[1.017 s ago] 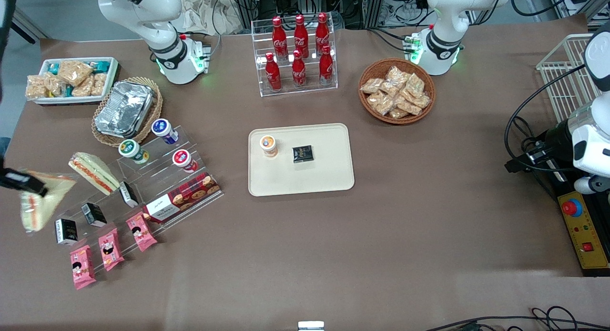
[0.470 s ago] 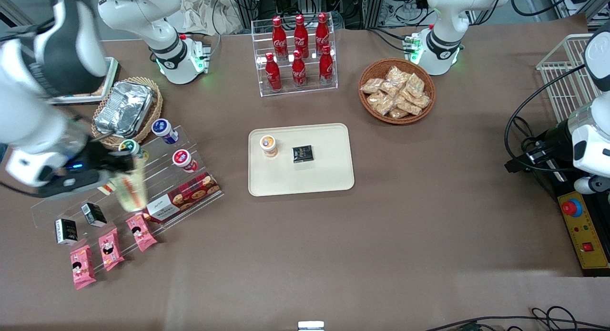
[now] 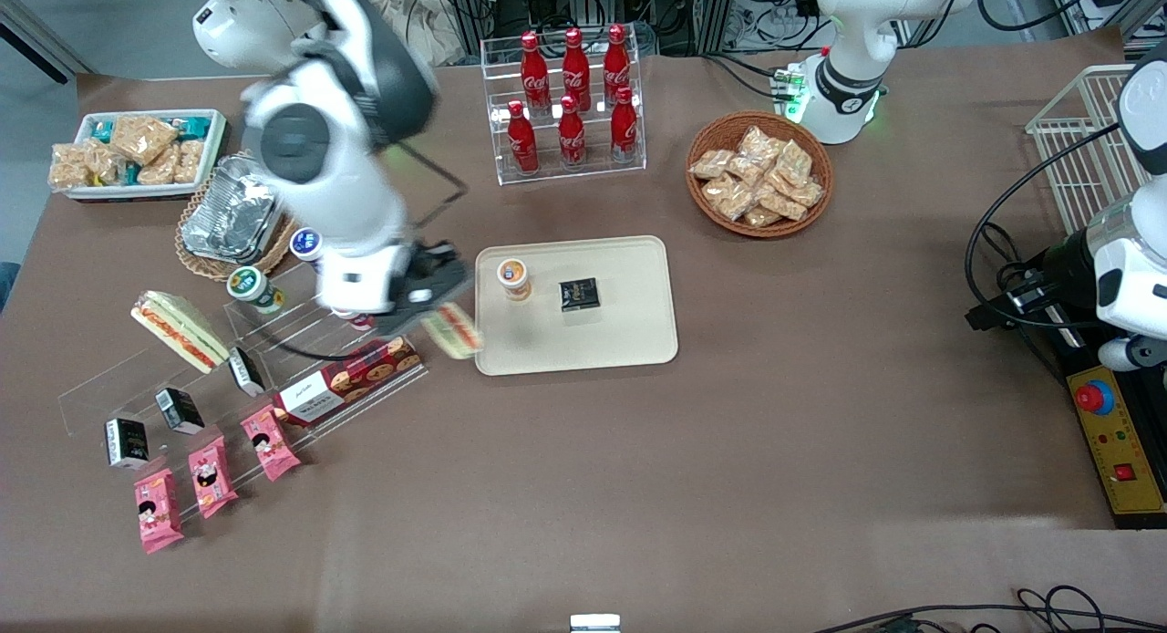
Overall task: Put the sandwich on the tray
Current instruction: 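Lift the sandwich and carry it over the cream tray, then lower the sandwich onto the tray and open the right gripper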
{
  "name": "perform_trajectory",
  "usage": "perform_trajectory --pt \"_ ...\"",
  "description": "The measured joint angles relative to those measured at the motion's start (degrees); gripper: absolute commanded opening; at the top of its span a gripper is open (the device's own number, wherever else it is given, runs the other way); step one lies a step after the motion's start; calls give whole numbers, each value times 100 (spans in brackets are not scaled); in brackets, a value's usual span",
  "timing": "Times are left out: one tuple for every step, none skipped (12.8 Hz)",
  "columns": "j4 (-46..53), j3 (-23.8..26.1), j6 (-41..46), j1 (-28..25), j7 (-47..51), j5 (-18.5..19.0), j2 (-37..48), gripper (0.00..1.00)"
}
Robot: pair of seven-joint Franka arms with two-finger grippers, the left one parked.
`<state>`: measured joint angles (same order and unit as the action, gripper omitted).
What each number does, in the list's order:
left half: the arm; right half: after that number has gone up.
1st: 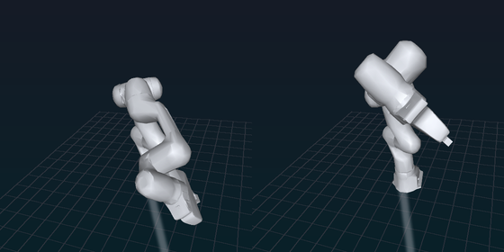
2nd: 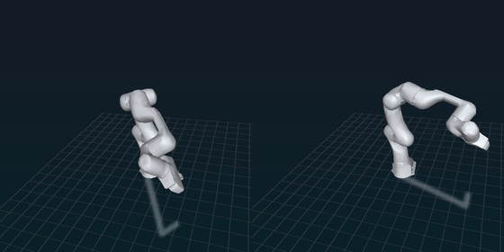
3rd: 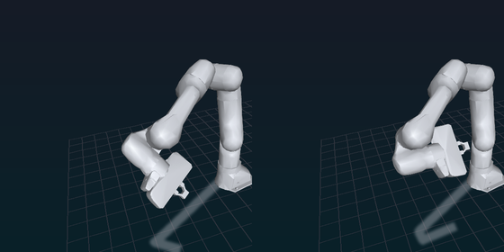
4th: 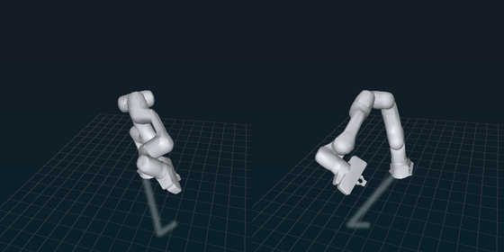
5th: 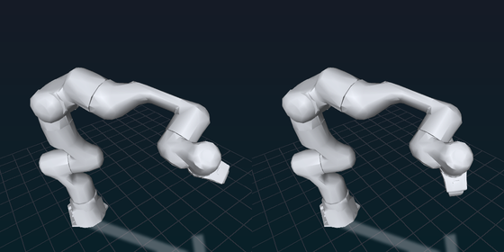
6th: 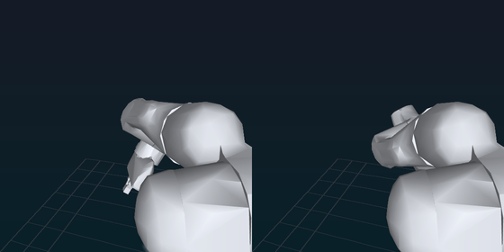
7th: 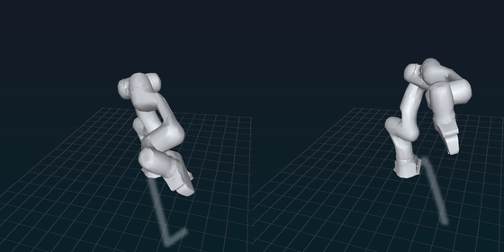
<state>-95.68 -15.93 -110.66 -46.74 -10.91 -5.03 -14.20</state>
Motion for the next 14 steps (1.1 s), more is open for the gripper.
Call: perform_trajectory --pt "-19 4 -297 -264 -107 1 -245 0" --pt "-27 8 -570 -454 -323 1 -471 0" --pt "-35 11 -800 -590 -634 -1 -672 0" --pt "-40 11 -973 -691 -971 -17 -858 0" --pt "-46 13 -1123 -752 -1353 -72 -1038 0" --pt "-49 13 -1272 -775 -1809 -153 -1208 0" --pt "-49 8 -1395 -774 -2316 -267 -1353 0" --pt "-50 -5 -1467 -768 -2813 -414 -1474 0" --pt "-52 -14 -1487 -760 -3198 -556 -1571 0" --pt "-54 -17 -1493 -759 -3396 -613 -1651 0" --pt "-56 -15 -1514 -763 -3482 -619 -1718 0" --pt "-61 -9 -1565 -778 -3533 -619 -1787 0" --pt "-66 -3 -1657 -812 -3556 -620 -1870 0" --pt "-74 1 -1791 -868 -3560 -620 -1977 0"
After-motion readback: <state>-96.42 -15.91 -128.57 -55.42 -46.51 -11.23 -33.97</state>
